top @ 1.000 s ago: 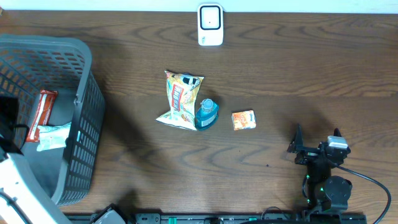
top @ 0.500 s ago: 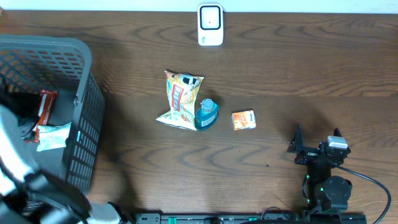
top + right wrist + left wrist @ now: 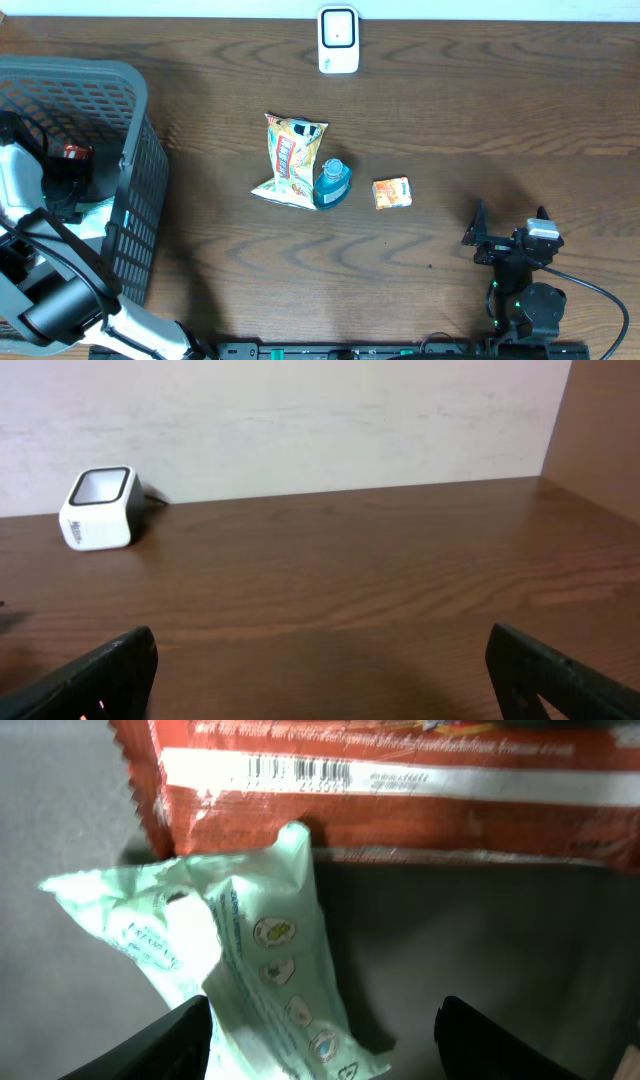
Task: Scan the item barcode
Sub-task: 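Grasp the mint-green wrapped pack in the basket with the left gripper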
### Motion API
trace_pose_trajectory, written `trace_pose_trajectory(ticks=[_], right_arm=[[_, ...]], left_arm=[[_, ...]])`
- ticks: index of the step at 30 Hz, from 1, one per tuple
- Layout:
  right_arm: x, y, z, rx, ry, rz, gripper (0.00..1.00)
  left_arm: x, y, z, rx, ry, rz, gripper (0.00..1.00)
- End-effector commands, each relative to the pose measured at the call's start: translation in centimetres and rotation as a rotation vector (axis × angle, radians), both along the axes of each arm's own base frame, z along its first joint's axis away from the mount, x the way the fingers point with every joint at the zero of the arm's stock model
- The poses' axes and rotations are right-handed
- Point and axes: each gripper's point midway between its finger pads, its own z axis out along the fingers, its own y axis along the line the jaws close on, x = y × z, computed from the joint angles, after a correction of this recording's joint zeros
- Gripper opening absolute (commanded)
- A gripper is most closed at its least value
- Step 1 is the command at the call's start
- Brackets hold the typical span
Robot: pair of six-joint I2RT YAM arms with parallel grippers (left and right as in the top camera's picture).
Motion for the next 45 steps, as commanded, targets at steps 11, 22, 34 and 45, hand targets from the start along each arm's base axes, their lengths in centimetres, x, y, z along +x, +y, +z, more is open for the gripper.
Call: trace_pose_trajectory(ticks=[11, 22, 34, 45], right_arm=[[0.0, 0.0, -0.1, -0.012, 0.004, -0.002, 0.99], [0.0, 0.0, -0.1, -0.012, 0.004, -0.002, 0.99], [0.0, 0.0, -0.1, -0.012, 0.004, -0.002, 0.99], [0.0, 0.0, -0.1, -0.012, 0.004, -0.002, 0.99]], left_arm=[[-0.5, 0.3, -2.5, -0.018, 0.069, 0.015, 0.47], [-2.9, 1.6, -2.6, 0.071, 0.191, 0.023, 0.51], [-4.2, 0.6, -5.2, 0.033, 0.242, 0.017, 0.42], [-3.0, 1.6, -2.5, 0.06, 0.209, -0.006, 0.07]])
